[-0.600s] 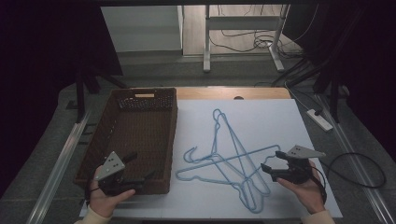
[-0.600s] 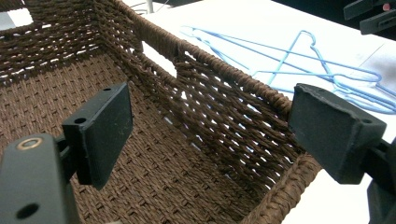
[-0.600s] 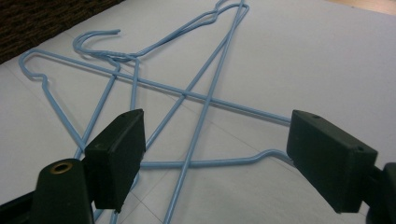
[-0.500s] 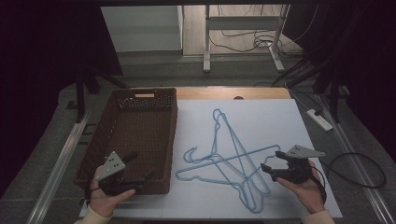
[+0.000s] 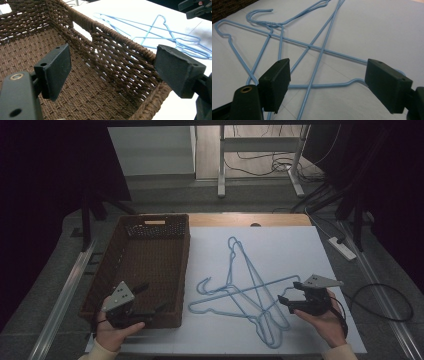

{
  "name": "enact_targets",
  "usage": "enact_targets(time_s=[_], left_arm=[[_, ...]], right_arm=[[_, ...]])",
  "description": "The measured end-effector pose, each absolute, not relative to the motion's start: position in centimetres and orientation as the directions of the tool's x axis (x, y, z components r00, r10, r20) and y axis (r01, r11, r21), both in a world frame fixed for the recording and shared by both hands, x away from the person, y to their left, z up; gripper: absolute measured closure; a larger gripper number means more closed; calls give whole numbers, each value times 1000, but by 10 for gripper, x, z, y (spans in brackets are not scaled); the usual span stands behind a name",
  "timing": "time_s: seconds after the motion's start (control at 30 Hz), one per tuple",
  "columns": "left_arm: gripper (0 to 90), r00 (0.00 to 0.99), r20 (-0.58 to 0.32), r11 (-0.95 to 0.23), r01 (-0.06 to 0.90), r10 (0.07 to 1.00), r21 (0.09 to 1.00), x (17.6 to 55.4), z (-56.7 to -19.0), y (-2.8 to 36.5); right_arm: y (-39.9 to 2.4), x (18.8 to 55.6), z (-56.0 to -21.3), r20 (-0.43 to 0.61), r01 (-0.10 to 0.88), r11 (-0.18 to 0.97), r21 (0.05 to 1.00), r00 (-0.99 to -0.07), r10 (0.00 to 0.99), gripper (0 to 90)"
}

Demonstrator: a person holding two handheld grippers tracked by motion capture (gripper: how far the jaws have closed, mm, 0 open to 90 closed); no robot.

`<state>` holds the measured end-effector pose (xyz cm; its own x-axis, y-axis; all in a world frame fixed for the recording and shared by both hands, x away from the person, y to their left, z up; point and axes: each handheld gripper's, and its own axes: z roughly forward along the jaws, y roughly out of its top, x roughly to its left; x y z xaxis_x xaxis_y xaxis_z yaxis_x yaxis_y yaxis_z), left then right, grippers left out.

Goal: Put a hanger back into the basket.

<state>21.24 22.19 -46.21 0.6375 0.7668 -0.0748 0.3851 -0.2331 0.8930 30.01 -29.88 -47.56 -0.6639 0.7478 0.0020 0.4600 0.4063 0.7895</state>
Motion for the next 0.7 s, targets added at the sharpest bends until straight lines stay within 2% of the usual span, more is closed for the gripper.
enact_targets(time_s=[0.7], left_arm=[[155, 646, -65, -249, 383, 761, 890, 211, -464, 218]], right_arm=[[-279, 311, -468, -66, 420, 518, 745, -726, 685, 238]])
